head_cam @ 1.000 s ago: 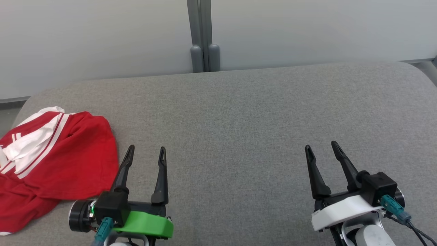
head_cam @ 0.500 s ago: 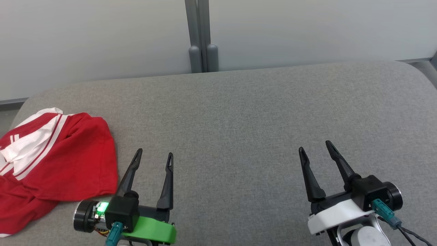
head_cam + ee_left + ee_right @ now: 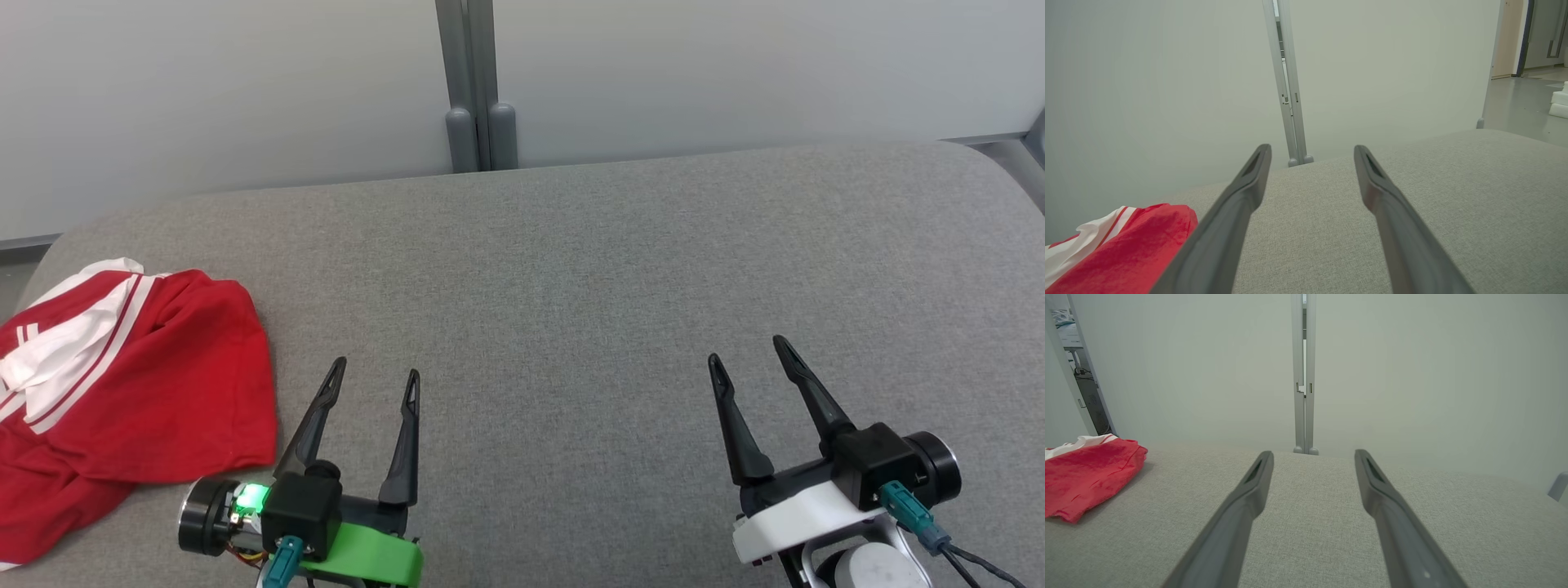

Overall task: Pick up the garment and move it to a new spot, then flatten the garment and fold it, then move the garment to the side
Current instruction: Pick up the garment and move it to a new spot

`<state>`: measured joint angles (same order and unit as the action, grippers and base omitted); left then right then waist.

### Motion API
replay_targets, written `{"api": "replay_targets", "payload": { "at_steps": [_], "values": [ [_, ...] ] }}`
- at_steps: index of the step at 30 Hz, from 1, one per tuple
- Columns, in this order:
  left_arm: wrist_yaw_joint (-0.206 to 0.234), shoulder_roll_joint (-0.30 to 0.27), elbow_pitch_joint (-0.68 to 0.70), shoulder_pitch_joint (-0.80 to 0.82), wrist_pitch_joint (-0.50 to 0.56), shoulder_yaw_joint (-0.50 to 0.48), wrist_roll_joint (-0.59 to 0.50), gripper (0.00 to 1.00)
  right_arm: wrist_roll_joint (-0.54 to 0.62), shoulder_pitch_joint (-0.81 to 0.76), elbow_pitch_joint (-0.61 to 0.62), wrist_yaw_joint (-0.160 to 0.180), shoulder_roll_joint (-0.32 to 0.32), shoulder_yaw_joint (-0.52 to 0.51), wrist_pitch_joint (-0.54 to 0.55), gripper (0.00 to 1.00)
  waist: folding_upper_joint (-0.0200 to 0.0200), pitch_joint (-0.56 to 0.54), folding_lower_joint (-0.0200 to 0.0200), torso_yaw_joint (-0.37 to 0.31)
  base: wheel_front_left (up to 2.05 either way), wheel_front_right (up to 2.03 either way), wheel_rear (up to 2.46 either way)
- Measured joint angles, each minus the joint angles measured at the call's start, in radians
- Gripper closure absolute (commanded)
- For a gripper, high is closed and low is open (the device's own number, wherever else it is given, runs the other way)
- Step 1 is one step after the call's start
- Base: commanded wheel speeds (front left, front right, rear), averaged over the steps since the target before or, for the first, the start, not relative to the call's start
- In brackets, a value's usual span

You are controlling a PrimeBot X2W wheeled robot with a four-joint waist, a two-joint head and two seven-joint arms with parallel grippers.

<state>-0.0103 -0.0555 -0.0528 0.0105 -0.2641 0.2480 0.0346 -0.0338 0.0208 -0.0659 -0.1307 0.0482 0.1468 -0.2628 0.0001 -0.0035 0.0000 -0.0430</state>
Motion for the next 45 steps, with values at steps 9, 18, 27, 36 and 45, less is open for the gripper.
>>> {"api": "replay_targets", "payload": {
  "at_steps": [9, 18, 27, 36, 45],
  "values": [
    [-0.005, 0.003, -0.005, 0.000, 0.000, -0.004, 0.000, 0.00, 0.000, 0.000, -0.001, 0.000, 0.000, 0.001, 0.000, 0.00, 0.0000, 0.000, 0.0000, -0.001, 0.00, 0.00, 0.00],
    [-0.007, 0.004, -0.005, 0.000, 0.000, -0.005, 0.000, 0.00, 0.001, 0.000, -0.004, 0.000, 0.000, 0.001, 0.000, 0.00, 0.0000, 0.005, 0.0000, 0.003, 0.00, 0.00, 0.00],
    [-0.007, 0.005, -0.004, 0.000, 0.000, -0.010, 0.000, 0.00, 0.001, -0.001, -0.006, 0.000, 0.000, 0.002, 0.000, 0.00, 0.0000, 0.007, 0.0000, 0.006, 0.00, 0.00, 0.00],
    [0.001, 0.005, -0.008, 0.002, 0.000, -0.004, 0.014, 0.00, 0.001, -0.015, -0.002, 0.000, 0.001, -0.012, 0.000, 0.00, 0.0000, 0.011, 0.0000, 0.050, 0.00, 0.00, 0.00],
    [0.009, 0.005, -0.008, 0.002, 0.000, -0.006, 0.035, 0.00, 0.003, -0.020, 0.006, 0.000, 0.001, -0.010, 0.000, 0.00, 0.0000, 0.023, 0.0000, 0.143, 0.00, 0.00, 0.00]
  ]
}}
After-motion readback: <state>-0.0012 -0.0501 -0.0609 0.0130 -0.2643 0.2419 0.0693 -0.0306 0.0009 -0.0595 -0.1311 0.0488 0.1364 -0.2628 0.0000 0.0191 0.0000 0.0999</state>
